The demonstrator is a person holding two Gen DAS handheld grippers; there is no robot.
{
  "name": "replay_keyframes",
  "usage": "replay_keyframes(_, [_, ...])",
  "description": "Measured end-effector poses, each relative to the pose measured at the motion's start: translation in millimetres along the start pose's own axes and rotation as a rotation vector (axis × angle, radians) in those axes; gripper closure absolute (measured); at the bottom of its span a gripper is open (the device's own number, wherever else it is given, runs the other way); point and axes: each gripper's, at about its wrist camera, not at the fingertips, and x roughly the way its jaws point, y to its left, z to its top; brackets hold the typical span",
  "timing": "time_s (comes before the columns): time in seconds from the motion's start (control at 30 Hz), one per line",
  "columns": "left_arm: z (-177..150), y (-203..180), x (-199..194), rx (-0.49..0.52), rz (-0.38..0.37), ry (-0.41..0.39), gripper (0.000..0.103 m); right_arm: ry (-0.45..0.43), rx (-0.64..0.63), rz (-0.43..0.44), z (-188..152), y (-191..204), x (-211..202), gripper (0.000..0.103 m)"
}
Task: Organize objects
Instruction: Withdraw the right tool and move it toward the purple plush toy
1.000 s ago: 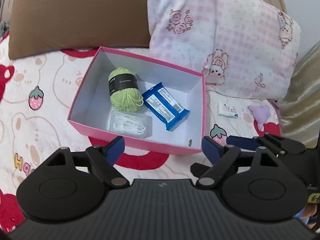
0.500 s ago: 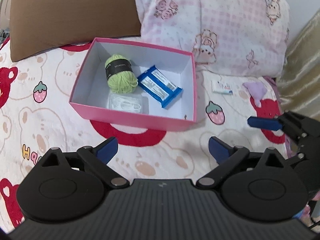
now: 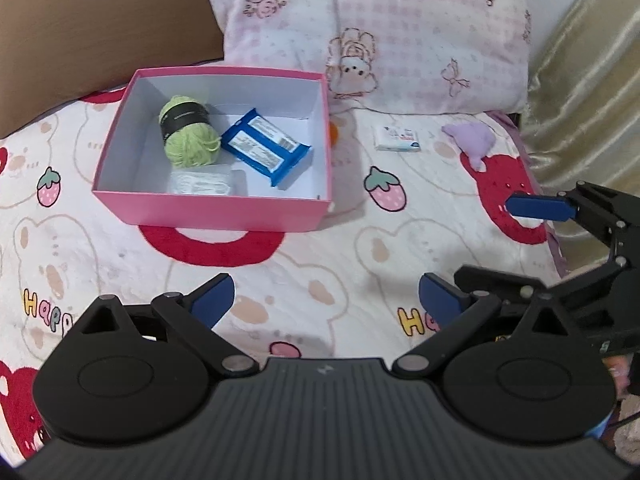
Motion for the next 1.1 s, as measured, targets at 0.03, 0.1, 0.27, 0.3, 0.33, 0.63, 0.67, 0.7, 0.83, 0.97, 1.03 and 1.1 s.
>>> replay_keyframes(0.03, [0, -3, 0, 0.005, -0.005, 0.001, 0.002, -0.002, 0.015, 0.005, -3, -4, -2, 0.008])
replay_keyframes(0.1, [0, -12, 0, 0.019, -0.014, -0.003, 0.002, 0.015, 0.050, 0.033, -8, -15, -3, 0.005])
replay_keyframes(0.27, [0, -35, 4, 0.049, -0.023, -0.003, 0.002, 0.042, 0.089, 0.012, -22, -35, -6, 0.004])
replay_keyframes(0.3, [0, -38, 6, 0.052, -0.025, -0.002, 0.002, 0.048, 0.098, -0.005, -25, -40, -6, 0.004])
replay_keyframes(0.33, [1, -42, 7, 0.058, -0.031, 0.002, 0.002, 0.052, 0.106, -0.012, -28, -44, -6, 0.004])
replay_keyframes(0.63, [10, -77, 19, 0.084, -0.059, 0.020, 0.002, 0.101, 0.135, -0.038, -50, -77, -17, 0.004])
replay_keyframes(0.67, [10, -82, 21, 0.092, -0.062, 0.021, 0.002, 0.102, 0.134, -0.044, -51, -80, -18, 0.004])
replay_keyframes(0.7, [10, -85, 22, 0.096, -0.062, 0.022, 0.002, 0.099, 0.131, -0.054, -53, -83, -20, 0.004])
replay_keyframes(0.83, [10, -101, 30, 0.102, -0.064, 0.026, 0.002, 0.093, 0.124, -0.092, -58, -93, -24, 0.004])
replay_keyframes(0.97, [14, -113, 38, 0.105, -0.068, 0.031, 0.002, 0.092, 0.139, -0.121, -61, -105, -23, 0.004])
replay_keyframes(1.03, [17, -119, 43, 0.104, -0.060, 0.027, 0.002, 0.091, 0.130, -0.148, -62, -110, -21, 0.004])
replay_keyframes(1.1, [21, -125, 49, 0.105, -0.052, 0.021, 0.002, 0.094, 0.125, -0.164, -63, -116, -17, 0.004])
